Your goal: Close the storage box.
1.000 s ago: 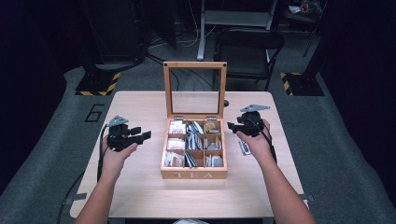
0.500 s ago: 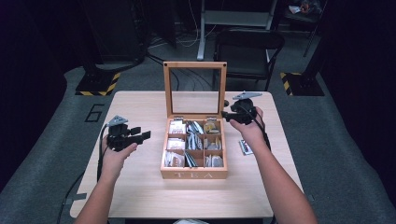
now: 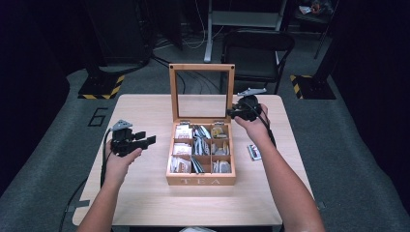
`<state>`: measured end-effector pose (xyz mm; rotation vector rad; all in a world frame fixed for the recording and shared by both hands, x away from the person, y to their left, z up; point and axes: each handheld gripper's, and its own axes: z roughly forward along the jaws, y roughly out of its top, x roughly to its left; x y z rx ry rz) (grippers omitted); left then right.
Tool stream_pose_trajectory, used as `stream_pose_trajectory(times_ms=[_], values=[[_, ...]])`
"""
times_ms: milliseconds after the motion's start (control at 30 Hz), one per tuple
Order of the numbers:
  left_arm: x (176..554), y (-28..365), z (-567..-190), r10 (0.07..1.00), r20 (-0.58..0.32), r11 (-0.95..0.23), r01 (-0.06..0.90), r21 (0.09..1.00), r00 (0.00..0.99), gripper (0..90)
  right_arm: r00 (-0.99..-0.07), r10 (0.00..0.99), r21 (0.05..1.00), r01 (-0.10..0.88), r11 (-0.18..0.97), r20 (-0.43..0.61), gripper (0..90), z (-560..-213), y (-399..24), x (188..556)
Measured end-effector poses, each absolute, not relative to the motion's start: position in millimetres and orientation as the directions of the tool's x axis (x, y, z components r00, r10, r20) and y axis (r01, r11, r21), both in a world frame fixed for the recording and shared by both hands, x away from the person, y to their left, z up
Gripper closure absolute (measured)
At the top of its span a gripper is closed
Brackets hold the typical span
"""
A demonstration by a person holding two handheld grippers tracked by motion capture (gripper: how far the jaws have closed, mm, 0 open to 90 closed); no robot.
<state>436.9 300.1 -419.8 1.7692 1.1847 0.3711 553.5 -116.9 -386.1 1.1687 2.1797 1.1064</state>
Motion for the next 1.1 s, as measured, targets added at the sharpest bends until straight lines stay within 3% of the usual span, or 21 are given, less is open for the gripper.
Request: stream_pose_trajectory(times_ms=[567,1100], values=[[438.1,300.1,-421.9,0.839,-0.24,-0.09,0.56,0.823,0.488,42.6,-0.522,0.853,0.794,0.525,0.305,0.017,45.5,-399.4,-114.0,578.6],[438.5,302.1,-423.7,0.84,-0.247,-0.084,0.566,0.82,0.483,42.6,-0.554,0.831,0.803,0.516,0.298,0.048,51.7,-405.5,-116.3,595.8]])
